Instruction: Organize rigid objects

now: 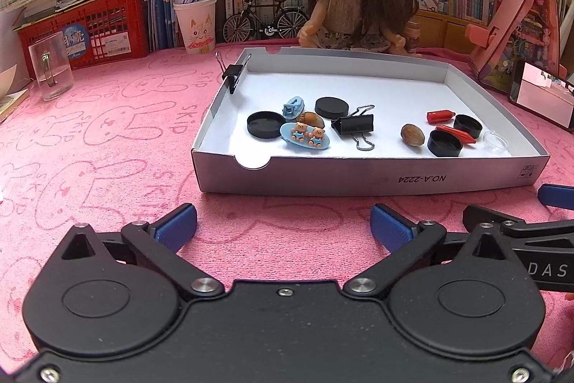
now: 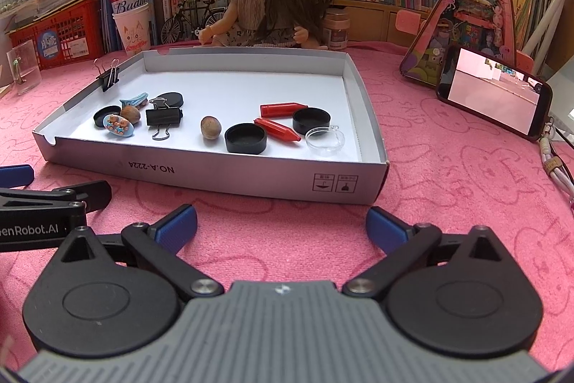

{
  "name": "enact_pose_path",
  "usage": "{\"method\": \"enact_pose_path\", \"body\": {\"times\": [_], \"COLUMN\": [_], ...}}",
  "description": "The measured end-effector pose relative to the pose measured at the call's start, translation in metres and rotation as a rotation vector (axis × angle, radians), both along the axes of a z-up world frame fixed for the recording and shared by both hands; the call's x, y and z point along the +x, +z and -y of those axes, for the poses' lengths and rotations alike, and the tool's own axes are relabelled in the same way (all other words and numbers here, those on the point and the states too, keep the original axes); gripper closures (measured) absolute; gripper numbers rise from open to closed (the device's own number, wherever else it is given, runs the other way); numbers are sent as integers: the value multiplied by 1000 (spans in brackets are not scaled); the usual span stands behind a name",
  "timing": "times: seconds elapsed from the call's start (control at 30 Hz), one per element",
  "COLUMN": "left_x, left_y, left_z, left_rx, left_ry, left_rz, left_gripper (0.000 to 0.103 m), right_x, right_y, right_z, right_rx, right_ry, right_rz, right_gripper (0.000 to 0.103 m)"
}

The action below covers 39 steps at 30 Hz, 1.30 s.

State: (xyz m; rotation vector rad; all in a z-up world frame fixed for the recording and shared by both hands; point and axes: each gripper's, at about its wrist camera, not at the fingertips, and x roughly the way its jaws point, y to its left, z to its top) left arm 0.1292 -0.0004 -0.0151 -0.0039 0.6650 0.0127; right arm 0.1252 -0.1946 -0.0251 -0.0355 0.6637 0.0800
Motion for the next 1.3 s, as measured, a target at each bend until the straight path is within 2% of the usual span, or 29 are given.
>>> {"method": "enact_pose_path", "body": {"times": [1.3], "left_x": [-1], "left_y": [0], "left_z": [0], "left_rx": [0], "left_ry": [0], "left_rz": [0], "left_gripper": [0], "right_x": [0], "right_y": [0], "right_z": [0], "right_rx": [0], "right_ry": [0], "right_rz": [-1], "right_gripper": [0]}}
